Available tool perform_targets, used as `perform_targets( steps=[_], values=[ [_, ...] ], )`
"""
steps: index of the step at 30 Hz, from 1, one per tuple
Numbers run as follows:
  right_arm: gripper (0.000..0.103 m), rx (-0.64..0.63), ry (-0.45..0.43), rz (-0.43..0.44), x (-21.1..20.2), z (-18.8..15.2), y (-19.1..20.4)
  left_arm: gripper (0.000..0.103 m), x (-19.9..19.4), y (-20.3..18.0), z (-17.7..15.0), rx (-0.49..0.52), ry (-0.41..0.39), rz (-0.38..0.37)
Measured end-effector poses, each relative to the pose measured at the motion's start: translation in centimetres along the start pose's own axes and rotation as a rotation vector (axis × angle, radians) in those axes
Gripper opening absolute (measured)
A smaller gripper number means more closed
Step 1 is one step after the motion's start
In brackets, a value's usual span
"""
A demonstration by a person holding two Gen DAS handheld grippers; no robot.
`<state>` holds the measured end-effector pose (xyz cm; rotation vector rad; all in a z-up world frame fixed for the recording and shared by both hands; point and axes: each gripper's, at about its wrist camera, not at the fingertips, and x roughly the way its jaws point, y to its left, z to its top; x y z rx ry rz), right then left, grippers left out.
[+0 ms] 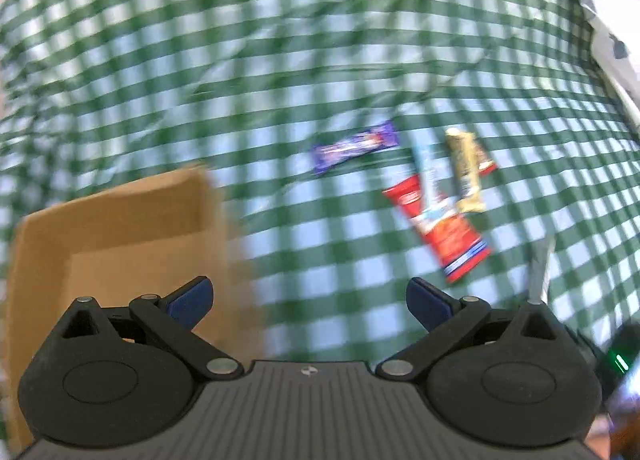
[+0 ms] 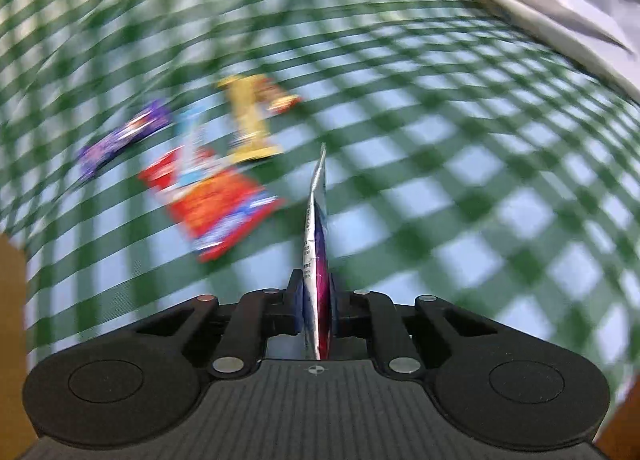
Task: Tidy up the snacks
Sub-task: 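Grasp the silver stick pack with right tool while left tool grasps red spicy strip pack, then carry the silver stick pack and red spicy pack over the box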
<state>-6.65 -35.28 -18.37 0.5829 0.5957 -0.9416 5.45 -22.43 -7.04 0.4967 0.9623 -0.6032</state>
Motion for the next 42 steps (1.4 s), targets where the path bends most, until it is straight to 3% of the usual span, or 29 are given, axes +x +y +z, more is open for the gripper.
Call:
perform_targets(
  steps=[4, 12, 15, 17, 18, 19, 20, 21, 23, 25, 29, 33, 42],
  values=[
    [0.013, 0.11, 0.011, -0.02, 0.5, 0.8, -5.4, 0.103, 7.1, -5.4, 2.6, 0.012, 0.106, -0.089],
    [0.018, 0.089, 0.0, 0.049, 1.1, 1.5, -8.5, 0.103, 17.8, -11.2, 5.7, -0.01, 0.208, -0.053],
    [0.031, 0.084, -0.007, 0.074, 1.4, 2.0, -8.7, 0.103, 20.0, -11.2, 5.9, -0.047, 0.254, -0.069],
    [0.045, 0.07, -0.013, 0.098, 1.3, 1.9, -8.5, 0.103, 19.7, -10.7, 5.8, -0.087, 0.243, -0.076],
    [0.045, 0.059, -0.017, 0.103, 1.4, 1.8, -8.4, 0.098, 19.5, -10.4, 5.5, -0.09, 0.239, -0.081],
    [0.044, 0.042, -0.021, 0.094, 1.4, 1.7, -8.1, 0.083, 19.0, -10.0, 5.2, -0.101, 0.221, -0.078],
    [0.034, 0.027, -0.024, 0.086, 1.3, 1.6, -7.9, 0.072, 18.3, -9.5, 4.9, -0.112, 0.202, -0.072],
    [0.027, 0.016, -0.025, 0.064, 1.2, 1.6, -7.7, 0.053, 17.7, -9.0, 4.6, -0.117, 0.2, -0.083],
    [0.013, 0.031, -0.018, 0.054, 1.2, 1.7, -8.0, 0.051, 16.9, -7.8, 4.0, -0.161, 0.251, -0.145],
    [0.011, 0.045, 0.002, 0.054, 1.0, 1.9, -8.3, 0.05, 16.1, -6.8, 3.2, -0.194, 0.313, -0.193],
    [0.011, 0.041, 0.005, 0.057, -0.4, 1.9, -8.0, 0.05, 12.4, -5.8, 1.2, -0.141, 0.27, -0.226],
    [0.011, 0.042, -0.029, 0.058, -2.8, 1.9, -7.9, 0.05, 9.8, -4.4, -0.1, -0.147, 0.289, -0.27],
    [0.011, 0.02, -0.067, 0.097, -8.8, 1.1, -7.6, 0.05, 1.8, -1.0, -3.6, -0.117, 0.236, -0.288]
  ],
)
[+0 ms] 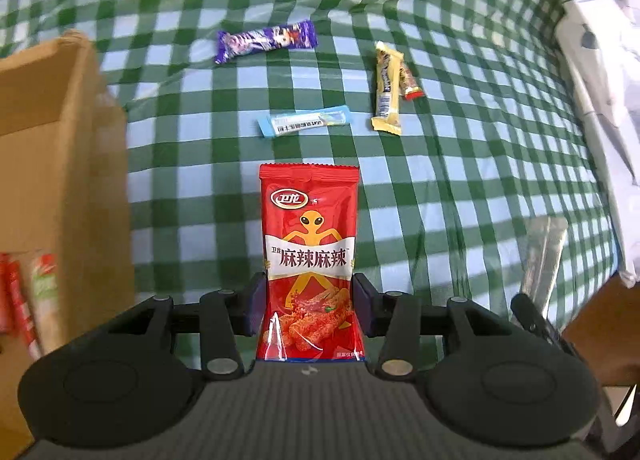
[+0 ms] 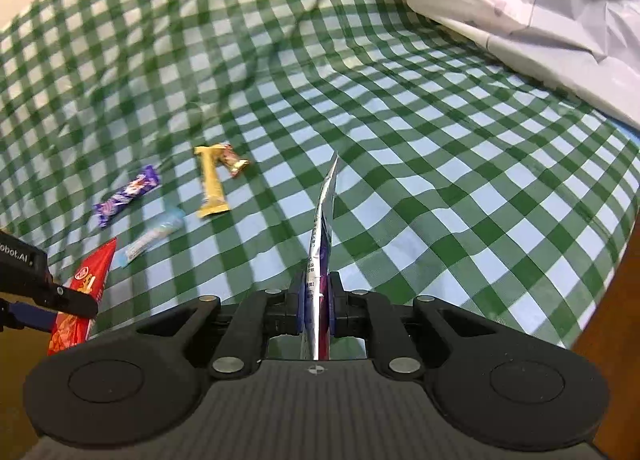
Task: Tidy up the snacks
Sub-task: 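Carry the silver stick pack and red spicy pack over the box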
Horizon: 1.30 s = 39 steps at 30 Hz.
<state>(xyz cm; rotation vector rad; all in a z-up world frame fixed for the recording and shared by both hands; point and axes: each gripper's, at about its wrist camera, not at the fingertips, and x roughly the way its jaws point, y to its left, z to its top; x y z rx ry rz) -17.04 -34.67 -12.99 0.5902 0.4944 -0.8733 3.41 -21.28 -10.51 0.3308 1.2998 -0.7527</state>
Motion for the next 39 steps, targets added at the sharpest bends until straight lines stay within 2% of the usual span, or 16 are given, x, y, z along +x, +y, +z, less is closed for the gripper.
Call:
perform_targets(
  steps=[6, 10, 16, 21, 25, 29, 35, 39],
  values=[
    [0.011, -0.065, -0.028, 0.093, -5.6, -1.0, 2.4, 0.05, -7.0, 2.1, -5.4, 0.035, -0.099, 0.024],
    [0.011, -0.129, -0.025, 0.198, -10.1, -2.5, 5.1, 0.05, -12.5, 4.6, -10.5, 0.042, -0.181, 0.069],
    [0.011, -0.257, 0.024, 0.388, -17.2, -6.5, 10.2, 0.05, -19.0, 10.1, -17.8, -0.014, -0.271, 0.174],
    [0.011, -0.366, 0.059, 0.502, -22.0, -9.4, 14.2, 0.05, -22.1, 14.4, -23.1, -0.095, -0.297, 0.215],
    [0.011, -0.447, 0.063, 0.54, -24.7, -11.3, 16.2, 0.05, -23.9, 16.8, -26.6, -0.143, -0.335, 0.229],
    [0.011, -0.509, 0.026, 0.547, -27.3, -12.6, 17.0, 0.05, -25.7, 18.0, -29.7, -0.171, -0.375, 0.219],
    [0.011, -0.522, -0.031, 0.534, -30.1, -13.3, 16.8, 0.05, -27.2, 18.6, -32.0, -0.181, -0.423, 0.191],
    [0.011, -0.527, -0.052, 0.529, -31.2, -13.7, 16.6, 0.05, -27.6, 18.7, -32.3, -0.191, -0.44, 0.18]
  ],
)
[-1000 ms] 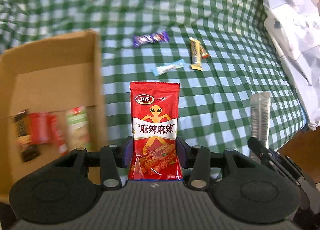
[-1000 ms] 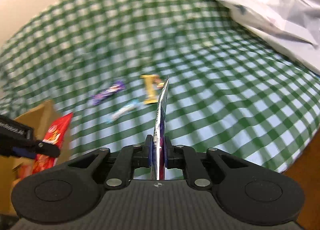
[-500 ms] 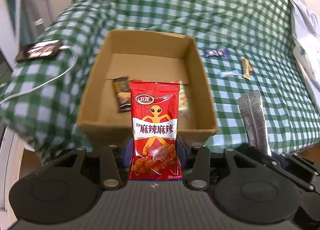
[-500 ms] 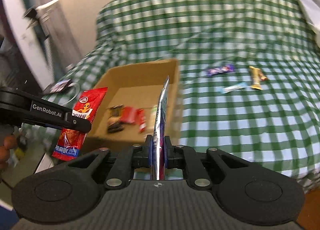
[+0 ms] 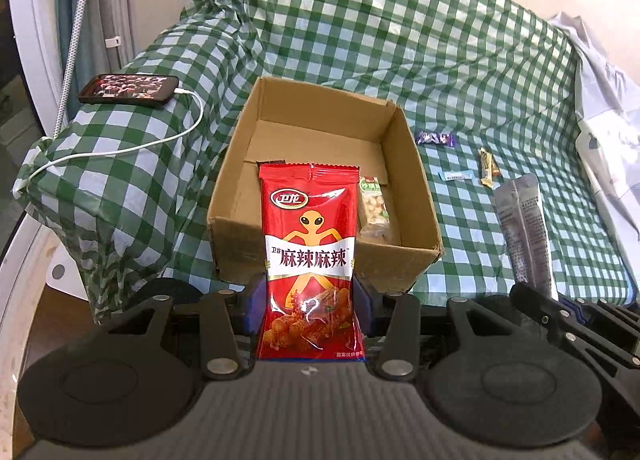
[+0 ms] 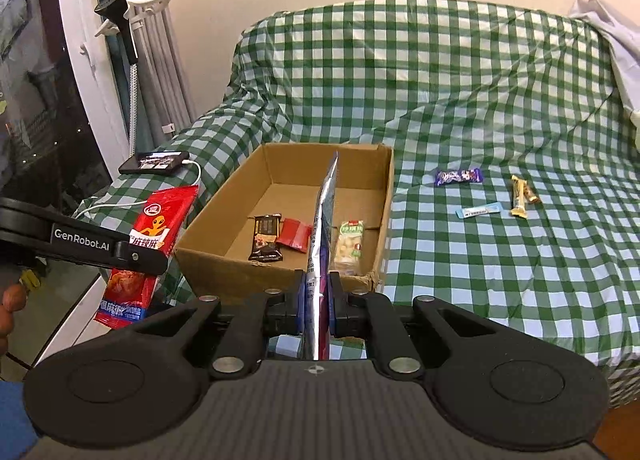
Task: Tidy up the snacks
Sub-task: 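Carry the silver stick pack and red spicy pack over the box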
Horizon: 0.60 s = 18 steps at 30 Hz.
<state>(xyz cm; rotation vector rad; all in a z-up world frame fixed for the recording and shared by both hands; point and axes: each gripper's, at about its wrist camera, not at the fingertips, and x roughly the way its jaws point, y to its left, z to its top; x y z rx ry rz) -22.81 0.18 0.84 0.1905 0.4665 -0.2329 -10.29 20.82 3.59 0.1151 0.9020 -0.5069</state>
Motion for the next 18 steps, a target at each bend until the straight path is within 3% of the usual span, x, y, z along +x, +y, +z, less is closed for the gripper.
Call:
perform_targets(
  steps=[18],
  values=[
    [0.011, -0.021, 0.006, -0.024, -0.17, -0.18, 0.9, 0.05, -0.22, 0.48, -0.27, -0.019, -0.007, -0.017]
  ],
)
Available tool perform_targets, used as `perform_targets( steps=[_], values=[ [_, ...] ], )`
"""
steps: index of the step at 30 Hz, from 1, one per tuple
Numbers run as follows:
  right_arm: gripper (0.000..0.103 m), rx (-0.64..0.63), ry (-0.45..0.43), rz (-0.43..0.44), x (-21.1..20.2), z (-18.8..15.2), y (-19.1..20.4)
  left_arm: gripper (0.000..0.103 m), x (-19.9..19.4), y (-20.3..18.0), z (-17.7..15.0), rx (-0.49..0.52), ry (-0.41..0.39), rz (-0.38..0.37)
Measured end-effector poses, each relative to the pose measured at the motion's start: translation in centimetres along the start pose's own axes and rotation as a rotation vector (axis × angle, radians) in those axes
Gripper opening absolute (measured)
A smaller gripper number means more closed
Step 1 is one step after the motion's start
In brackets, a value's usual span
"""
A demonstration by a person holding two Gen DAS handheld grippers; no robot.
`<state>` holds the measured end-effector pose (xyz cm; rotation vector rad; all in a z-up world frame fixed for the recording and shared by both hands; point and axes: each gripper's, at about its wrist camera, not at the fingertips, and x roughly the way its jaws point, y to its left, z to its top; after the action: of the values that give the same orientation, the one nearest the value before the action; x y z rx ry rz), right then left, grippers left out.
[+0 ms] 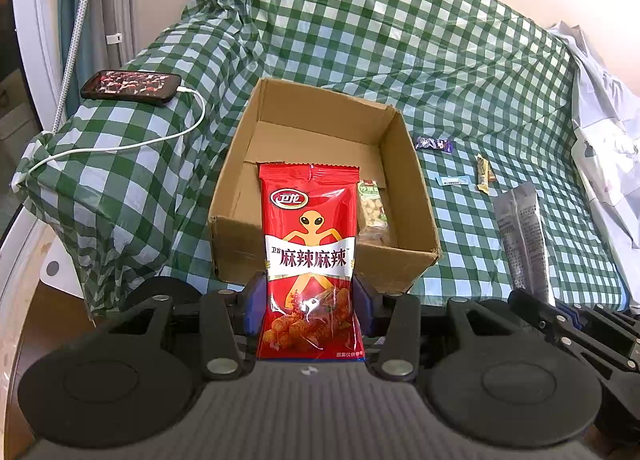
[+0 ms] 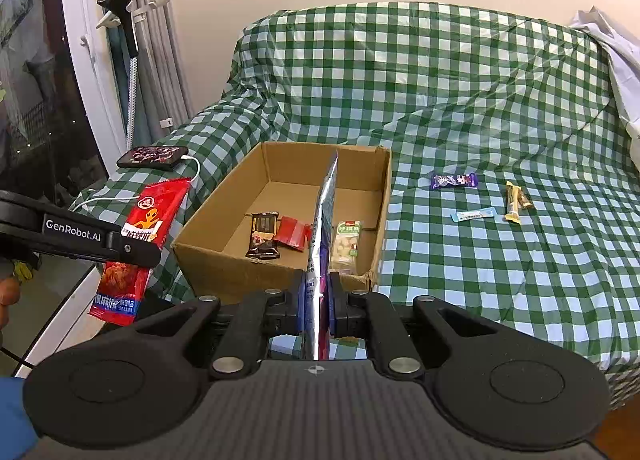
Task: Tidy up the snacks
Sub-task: 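Carry the silver stick pack and red spicy pack over the box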
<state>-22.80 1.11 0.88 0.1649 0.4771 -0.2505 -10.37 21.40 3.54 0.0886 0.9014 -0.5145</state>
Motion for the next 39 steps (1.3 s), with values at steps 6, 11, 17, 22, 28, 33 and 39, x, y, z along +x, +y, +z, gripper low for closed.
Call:
perform_targets(
  steps=[6, 11, 17, 22, 28, 33, 39],
  values=[
    [0.011, 0.005, 0.018, 0.001, 0.8, -0.4, -0.1, 0.05, 0.6, 0.0, 0.1, -0.005, 0.014, 0.004],
    [0.011, 0.006, 0.038, 0.004, 1.5, -0.3, -0.2, 0.05, 1.4, 0.1, 0.4, -0.009, 0.032, 0.007],
    [0.011, 0.008, 0.064, 0.004, 2.2, -0.2, -0.5, 0.05, 2.6, 0.2, 0.8, -0.009, 0.052, 0.013],
    [0.011, 0.008, 0.084, -0.001, 3.2, 0.1, -0.7, 0.05, 3.6, 0.4, 1.4, -0.013, 0.066, 0.02],
    [0.011, 0.013, 0.106, -0.007, 4.6, 0.7, -1.0, 0.05, 4.8, 0.8, 2.4, -0.022, 0.081, 0.023],
    [0.011, 0.022, 0.124, -0.009, 5.9, 1.2, -1.2, 0.05, 5.9, 0.9, 3.2, -0.027, 0.093, 0.028],
    [0.011, 0.024, 0.148, -0.009, 7.2, 1.9, -1.3, 0.05, 7.2, 1.2, 4.0, -0.034, 0.11, 0.027]
  ],
)
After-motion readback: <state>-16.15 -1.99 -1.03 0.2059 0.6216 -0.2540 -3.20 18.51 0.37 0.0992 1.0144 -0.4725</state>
